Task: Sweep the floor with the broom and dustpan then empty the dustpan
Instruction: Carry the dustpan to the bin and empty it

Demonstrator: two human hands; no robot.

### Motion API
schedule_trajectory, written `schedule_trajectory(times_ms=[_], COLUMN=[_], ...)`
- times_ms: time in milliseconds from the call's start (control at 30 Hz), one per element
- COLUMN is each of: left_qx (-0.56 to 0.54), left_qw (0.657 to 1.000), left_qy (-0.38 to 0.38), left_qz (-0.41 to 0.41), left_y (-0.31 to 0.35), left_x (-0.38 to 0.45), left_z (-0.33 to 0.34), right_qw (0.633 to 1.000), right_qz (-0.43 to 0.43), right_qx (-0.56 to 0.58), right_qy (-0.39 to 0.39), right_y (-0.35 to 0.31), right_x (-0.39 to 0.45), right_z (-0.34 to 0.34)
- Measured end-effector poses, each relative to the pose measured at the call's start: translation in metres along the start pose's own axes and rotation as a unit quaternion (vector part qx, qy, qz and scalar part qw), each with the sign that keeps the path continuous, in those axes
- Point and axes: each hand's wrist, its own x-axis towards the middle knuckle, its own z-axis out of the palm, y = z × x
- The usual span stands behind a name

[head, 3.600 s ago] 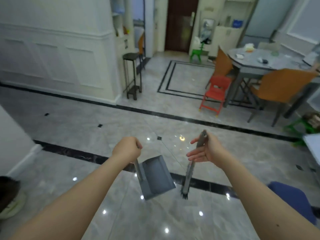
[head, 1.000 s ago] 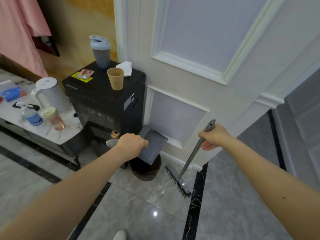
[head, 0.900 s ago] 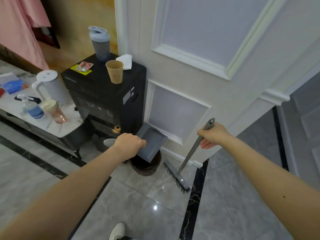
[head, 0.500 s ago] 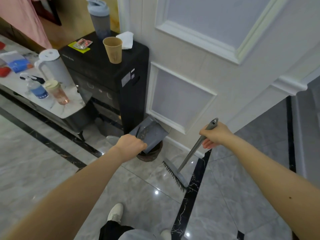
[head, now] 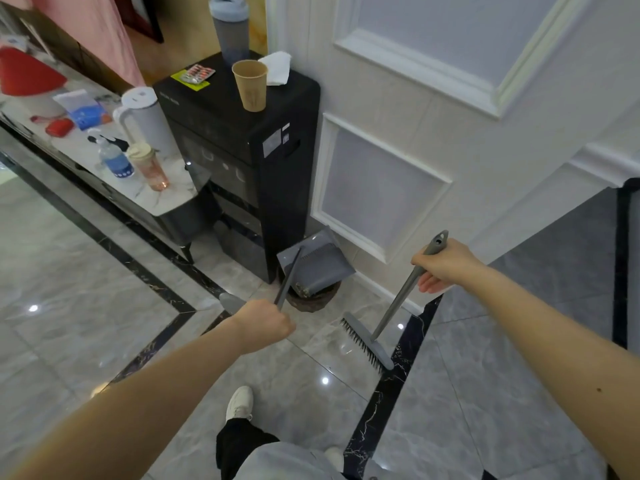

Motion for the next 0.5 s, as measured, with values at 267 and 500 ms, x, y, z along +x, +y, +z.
schedule_trajectory(times_ms=[267,500], left_qx=[0.026,0.055], left_qw=[0.999,0.998], left_qy=[-0.011,-0.002], left_qz=[0.02,0.035], left_y=[0.02,0.027], left_x=[0.01,0.016], left_z=[-0.004,-0.013], right_qw=[1.0,1.0], right_qz=[-0.014,-0.018], right_qx=[0.014,0.015], right_qy=[0.001,0.008], right_y=[0.005,0.012], right_x=[-0.004,-0.004], right_z=[-0.003,-0.007])
